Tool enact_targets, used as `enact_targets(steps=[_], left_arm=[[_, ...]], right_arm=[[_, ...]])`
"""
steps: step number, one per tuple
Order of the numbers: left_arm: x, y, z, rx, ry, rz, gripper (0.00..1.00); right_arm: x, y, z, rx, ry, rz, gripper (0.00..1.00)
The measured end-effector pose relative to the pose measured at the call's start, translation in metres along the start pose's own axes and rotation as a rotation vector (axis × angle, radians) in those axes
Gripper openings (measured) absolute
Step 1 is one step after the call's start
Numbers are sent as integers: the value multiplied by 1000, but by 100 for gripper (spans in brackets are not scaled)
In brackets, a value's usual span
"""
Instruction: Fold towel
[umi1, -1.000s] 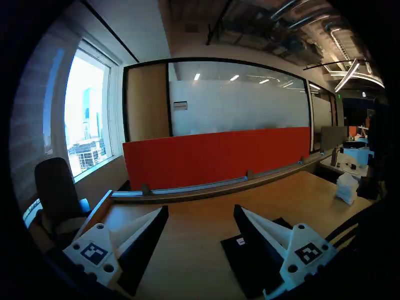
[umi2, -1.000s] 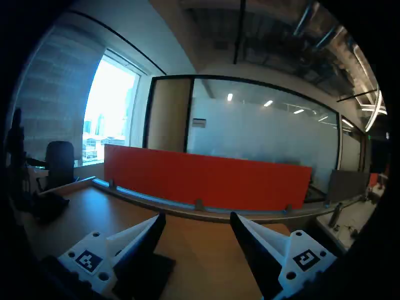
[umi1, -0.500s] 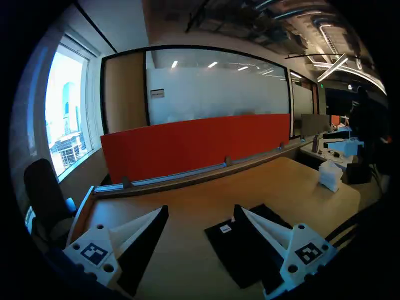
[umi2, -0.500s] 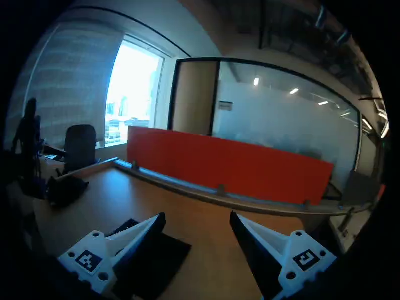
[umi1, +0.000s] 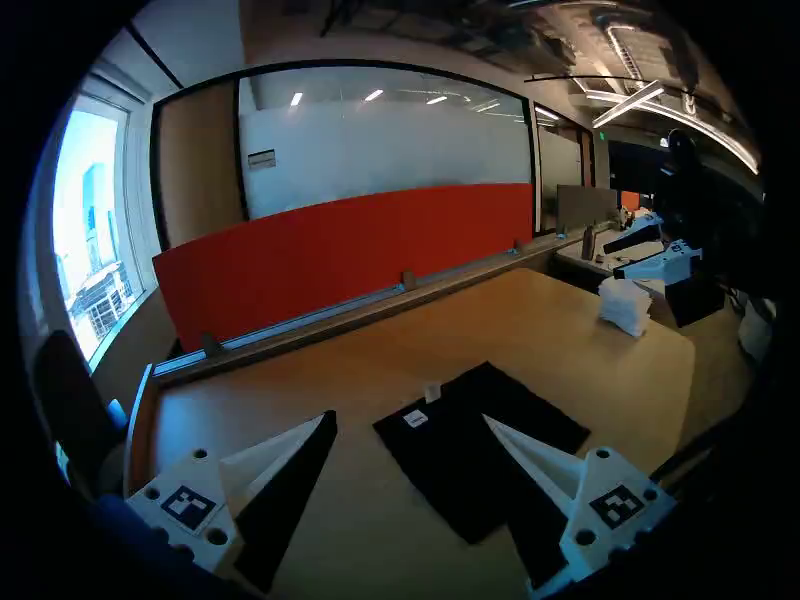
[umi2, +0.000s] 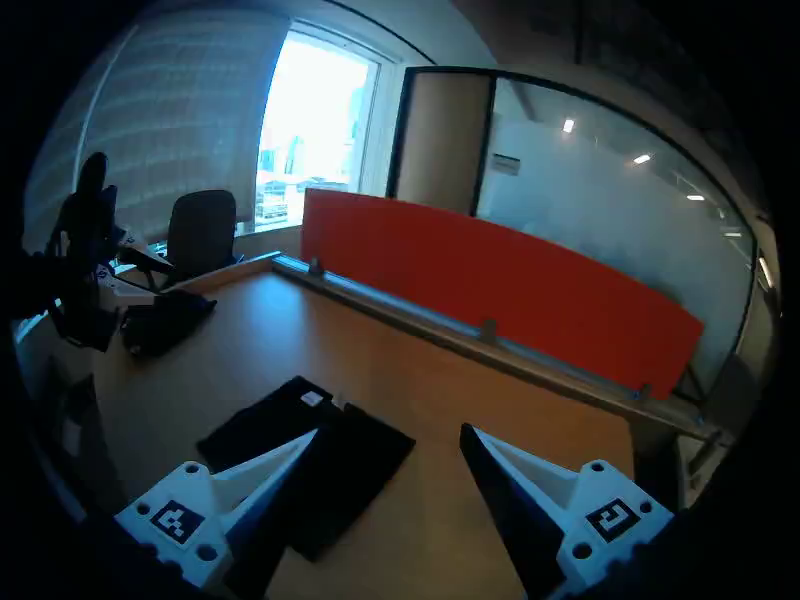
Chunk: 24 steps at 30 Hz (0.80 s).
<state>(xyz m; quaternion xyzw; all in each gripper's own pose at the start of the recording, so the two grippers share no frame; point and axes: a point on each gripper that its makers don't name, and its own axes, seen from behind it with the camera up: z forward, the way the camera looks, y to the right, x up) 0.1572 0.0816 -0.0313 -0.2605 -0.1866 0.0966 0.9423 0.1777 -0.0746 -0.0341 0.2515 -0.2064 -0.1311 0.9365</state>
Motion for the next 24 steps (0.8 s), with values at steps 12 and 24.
enact_targets(steps=[12, 24], left_arm=[[-28, 27, 10, -76, -56, 47, 97], [-72, 51, 23, -123, -96, 64, 97]], right_arm=[[-29, -19, 7, 78, -70, -46, 100], [-67, -36, 26, 124, -107, -74, 100]])
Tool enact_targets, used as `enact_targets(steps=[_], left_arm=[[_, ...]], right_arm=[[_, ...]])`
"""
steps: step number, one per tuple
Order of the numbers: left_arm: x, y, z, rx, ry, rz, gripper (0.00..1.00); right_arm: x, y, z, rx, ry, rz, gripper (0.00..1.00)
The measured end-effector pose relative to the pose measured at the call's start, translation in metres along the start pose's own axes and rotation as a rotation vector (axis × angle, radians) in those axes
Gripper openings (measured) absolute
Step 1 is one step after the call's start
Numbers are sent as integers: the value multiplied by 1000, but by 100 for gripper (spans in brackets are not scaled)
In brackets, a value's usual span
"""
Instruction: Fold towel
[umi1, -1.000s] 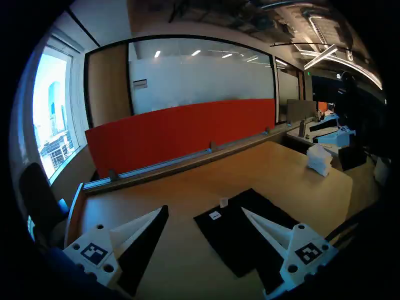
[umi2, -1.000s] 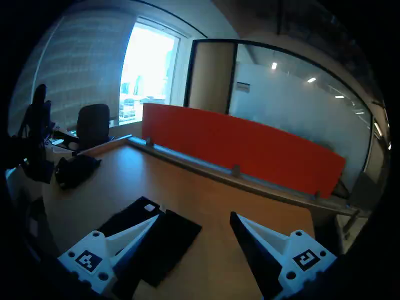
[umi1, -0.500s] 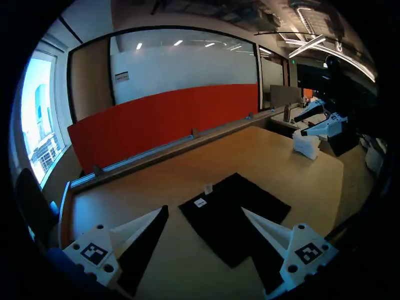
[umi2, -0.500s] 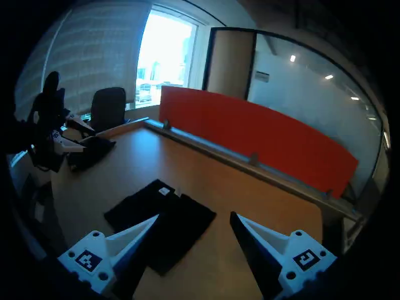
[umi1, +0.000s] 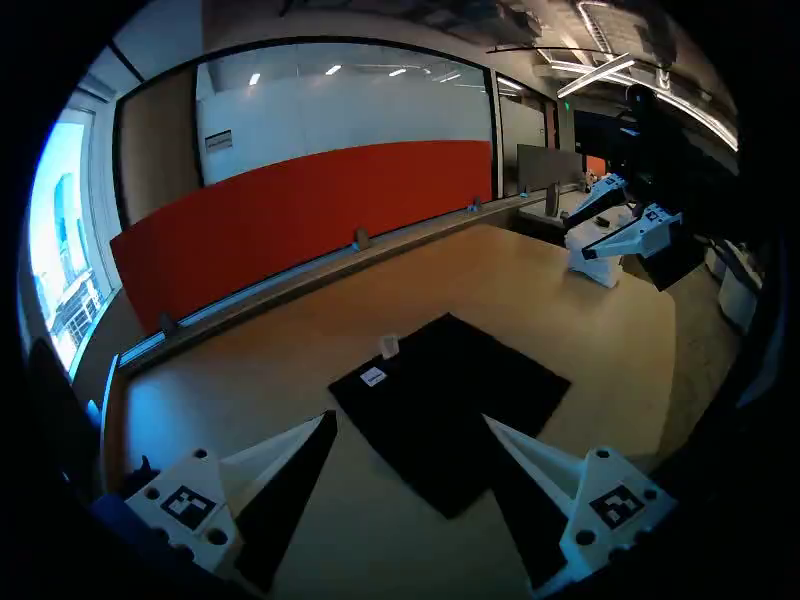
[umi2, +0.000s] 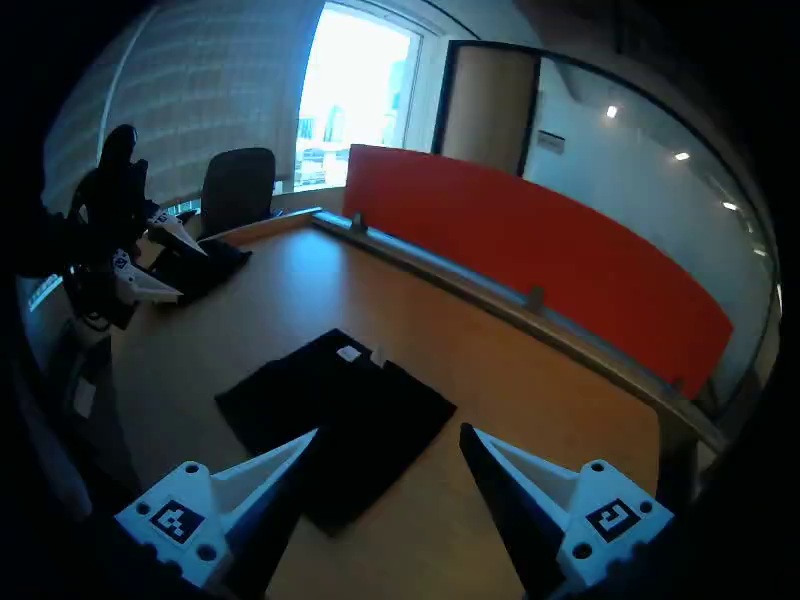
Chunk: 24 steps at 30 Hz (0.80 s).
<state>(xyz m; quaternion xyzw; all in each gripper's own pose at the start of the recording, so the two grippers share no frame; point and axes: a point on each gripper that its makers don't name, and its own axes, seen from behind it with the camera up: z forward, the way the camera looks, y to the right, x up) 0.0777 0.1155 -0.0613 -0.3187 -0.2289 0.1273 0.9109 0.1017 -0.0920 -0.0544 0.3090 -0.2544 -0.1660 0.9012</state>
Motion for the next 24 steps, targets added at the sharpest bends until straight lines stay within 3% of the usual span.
enact_targets(steps=[11, 24], left_arm=[[-44, 23, 28, -29, -42, 35, 97], [-100, 40, 63, -65, -105, 30, 97]], right_arm=[[-41, -24, 29, 41, -20, -39, 100], [-94, -38, 62, 53, -62, -4, 100]])
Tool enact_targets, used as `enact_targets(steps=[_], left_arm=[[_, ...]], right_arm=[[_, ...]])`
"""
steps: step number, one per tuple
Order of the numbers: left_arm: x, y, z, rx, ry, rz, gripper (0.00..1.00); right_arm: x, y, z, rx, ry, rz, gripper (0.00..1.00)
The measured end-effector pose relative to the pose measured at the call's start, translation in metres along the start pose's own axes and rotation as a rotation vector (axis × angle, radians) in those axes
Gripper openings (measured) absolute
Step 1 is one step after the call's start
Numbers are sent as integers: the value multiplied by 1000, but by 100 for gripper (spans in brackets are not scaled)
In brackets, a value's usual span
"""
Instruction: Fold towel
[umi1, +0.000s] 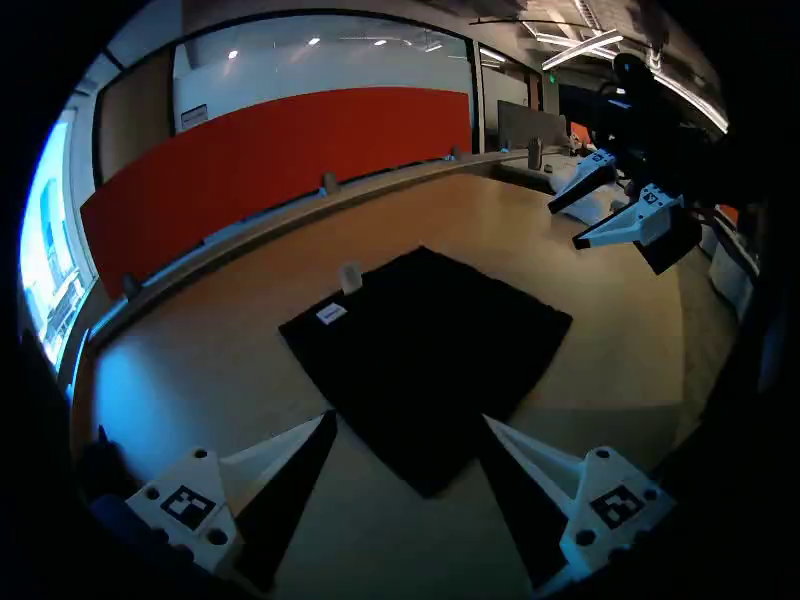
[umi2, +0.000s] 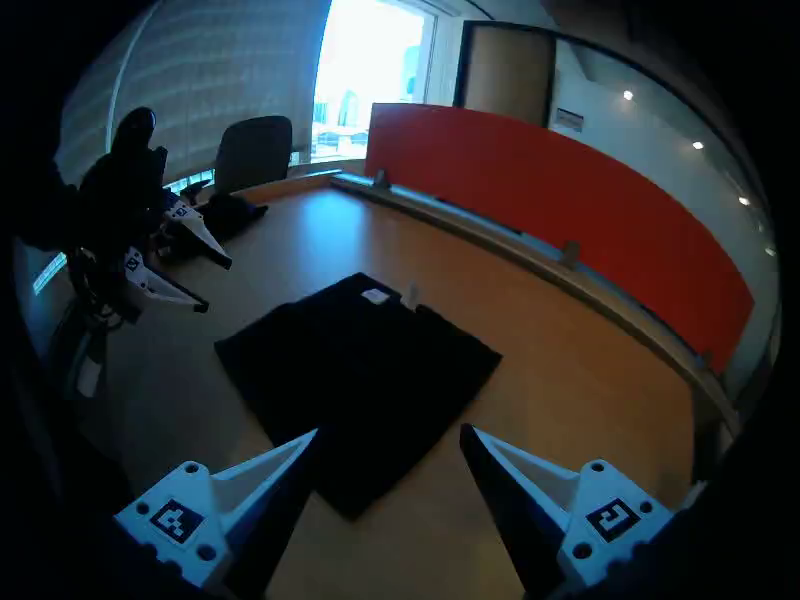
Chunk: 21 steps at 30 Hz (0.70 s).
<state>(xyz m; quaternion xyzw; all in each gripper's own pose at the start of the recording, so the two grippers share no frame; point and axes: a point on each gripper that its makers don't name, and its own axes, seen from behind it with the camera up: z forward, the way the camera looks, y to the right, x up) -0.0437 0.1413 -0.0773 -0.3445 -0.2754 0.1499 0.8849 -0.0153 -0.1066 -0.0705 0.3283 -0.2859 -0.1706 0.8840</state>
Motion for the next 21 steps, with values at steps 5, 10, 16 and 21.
enact_targets(steps=[5, 10, 16, 21], left_arm=[[-21, 4, 13, -14, -33, 2, 97], [-33, 8, 22, -33, -55, -7, 97], [-43, 12, 29, -63, -91, -6, 97], [-54, 17, 33, -94, -135, -12, 97]], right_arm=[[-18, -6, 11, 9, -14, 5, 100], [-36, -14, 21, 27, -39, 9, 100], [-58, -22, 29, 53, -86, 12, 100], [-77, -26, 32, 79, -141, 10, 100]])
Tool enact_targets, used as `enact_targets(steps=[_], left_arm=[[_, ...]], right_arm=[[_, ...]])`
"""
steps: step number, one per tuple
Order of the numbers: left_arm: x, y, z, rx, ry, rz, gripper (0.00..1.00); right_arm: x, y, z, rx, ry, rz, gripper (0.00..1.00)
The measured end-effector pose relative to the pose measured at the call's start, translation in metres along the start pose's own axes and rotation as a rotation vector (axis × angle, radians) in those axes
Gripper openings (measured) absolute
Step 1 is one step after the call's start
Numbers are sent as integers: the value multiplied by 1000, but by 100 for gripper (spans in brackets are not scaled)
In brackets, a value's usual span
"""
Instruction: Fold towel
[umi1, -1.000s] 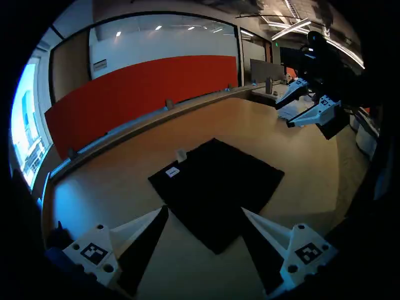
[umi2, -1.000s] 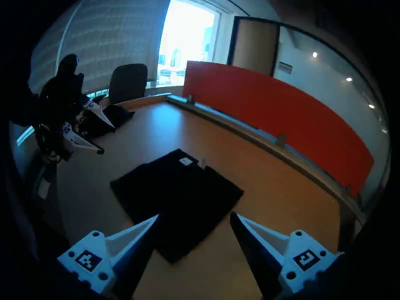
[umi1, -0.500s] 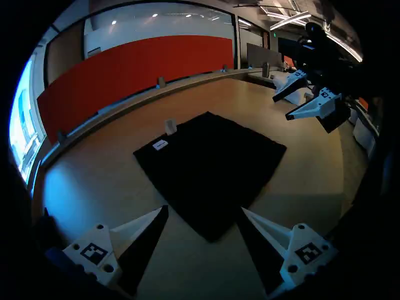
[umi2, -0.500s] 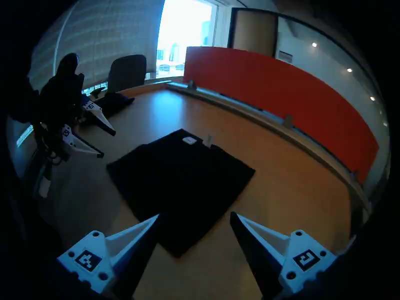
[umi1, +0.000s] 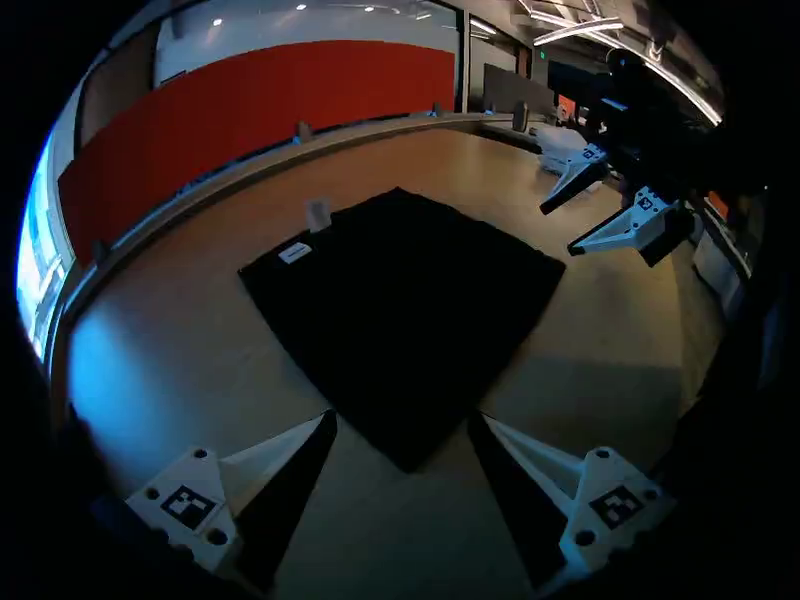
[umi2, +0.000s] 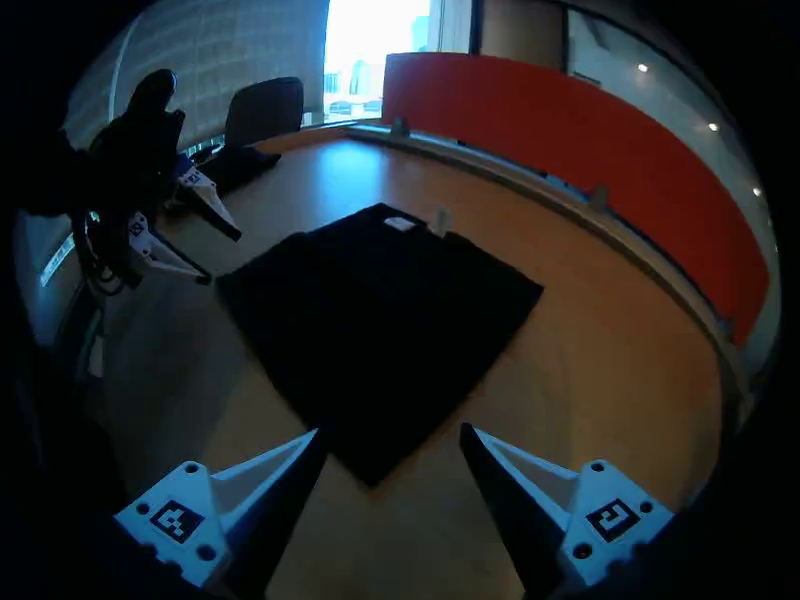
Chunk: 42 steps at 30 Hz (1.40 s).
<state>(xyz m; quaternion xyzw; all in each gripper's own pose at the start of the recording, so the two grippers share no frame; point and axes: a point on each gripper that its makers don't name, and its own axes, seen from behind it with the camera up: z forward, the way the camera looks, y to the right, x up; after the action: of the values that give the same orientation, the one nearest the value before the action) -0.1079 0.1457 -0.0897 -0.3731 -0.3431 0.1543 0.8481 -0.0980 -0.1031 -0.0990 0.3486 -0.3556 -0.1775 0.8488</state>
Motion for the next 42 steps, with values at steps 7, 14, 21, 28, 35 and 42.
enact_targets(steps=[7, 14, 21, 28, 35, 42], left_arm=[[-11, 3, 8, -26, -53, 4, 97], [-18, 4, 15, -36, -85, 24, 97], [-26, 4, 20, -41, -106, 24, 97], [-26, 3, 20, -31, -102, 27, 97], [-27, 4, 20, -20, -106, 14, 96], [-27, 4, 21, -5, -111, -3, 85]], right_arm=[[-12, -2, 5, 27, -51, -4, 100], [-16, -6, 12, 45, -65, -20, 100], [-22, -10, 20, 58, -76, -17, 99], [-28, -12, 24, 73, -83, -17, 91], [-29, -14, 23, 84, -77, -9, 82], [-29, -14, 22, 80, -73, 1, 63]])
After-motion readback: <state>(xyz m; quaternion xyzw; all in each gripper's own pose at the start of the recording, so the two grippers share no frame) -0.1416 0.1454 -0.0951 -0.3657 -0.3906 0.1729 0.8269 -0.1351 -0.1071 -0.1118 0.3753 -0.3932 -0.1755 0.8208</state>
